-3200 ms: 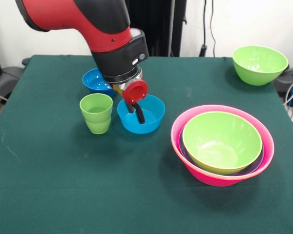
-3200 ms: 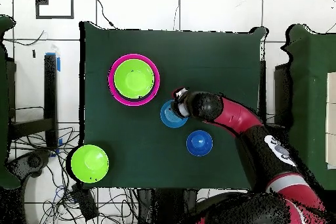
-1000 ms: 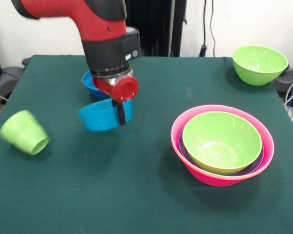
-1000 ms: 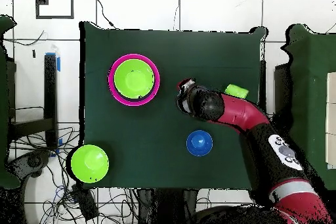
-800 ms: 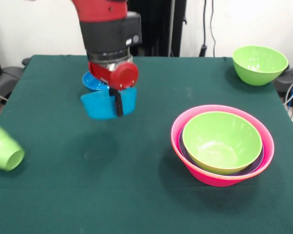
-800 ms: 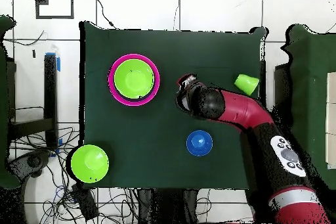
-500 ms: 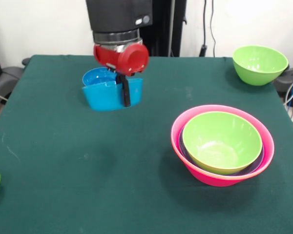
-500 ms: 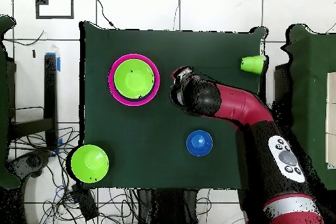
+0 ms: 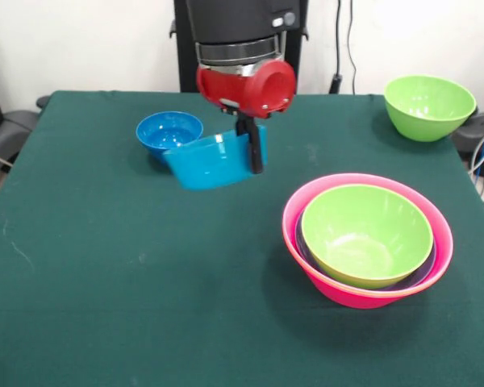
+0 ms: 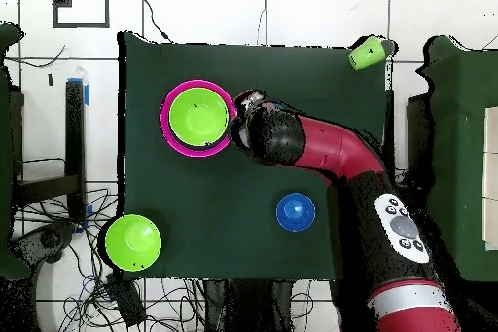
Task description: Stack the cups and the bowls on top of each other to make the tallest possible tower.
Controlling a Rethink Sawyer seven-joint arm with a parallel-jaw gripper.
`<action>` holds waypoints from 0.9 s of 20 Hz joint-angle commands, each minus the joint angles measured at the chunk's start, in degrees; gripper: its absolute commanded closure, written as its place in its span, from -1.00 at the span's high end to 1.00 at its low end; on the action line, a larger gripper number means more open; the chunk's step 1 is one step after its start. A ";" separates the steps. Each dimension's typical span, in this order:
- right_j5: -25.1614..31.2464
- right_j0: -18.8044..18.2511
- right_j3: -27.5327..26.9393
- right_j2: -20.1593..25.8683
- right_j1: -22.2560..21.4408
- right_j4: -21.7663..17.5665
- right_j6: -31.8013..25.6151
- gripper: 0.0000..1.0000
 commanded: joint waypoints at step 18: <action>-12.75 9.99 -0.06 -0.93 10.49 15.92 12.64 -1.00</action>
